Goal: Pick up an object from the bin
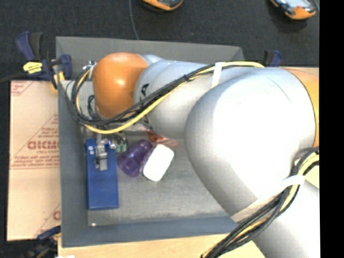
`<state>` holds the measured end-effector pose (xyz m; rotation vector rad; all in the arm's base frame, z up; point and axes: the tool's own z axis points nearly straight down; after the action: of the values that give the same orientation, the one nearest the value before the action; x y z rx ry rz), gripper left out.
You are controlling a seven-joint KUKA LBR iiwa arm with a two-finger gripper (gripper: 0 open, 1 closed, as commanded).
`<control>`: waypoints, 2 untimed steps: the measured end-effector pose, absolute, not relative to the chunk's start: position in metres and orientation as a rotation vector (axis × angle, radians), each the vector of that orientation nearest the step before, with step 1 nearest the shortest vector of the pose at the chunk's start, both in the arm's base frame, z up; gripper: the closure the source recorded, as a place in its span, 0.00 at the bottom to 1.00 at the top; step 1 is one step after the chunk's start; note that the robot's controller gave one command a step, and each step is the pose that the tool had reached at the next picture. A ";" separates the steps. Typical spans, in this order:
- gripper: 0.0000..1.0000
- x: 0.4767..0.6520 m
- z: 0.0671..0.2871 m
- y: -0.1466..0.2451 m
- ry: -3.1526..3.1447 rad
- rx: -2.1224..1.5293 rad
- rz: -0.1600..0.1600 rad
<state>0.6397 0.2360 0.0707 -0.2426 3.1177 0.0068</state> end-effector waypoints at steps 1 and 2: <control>1.00 0.633 0.075 0.233 3.117 -0.158 0.014; 1.00 0.633 0.075 0.233 3.117 -0.157 0.014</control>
Offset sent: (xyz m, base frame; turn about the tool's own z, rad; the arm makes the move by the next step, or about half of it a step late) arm 0.0000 0.0000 0.0000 0.0000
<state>0.6333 0.2328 0.0748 -0.1565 3.1166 0.0143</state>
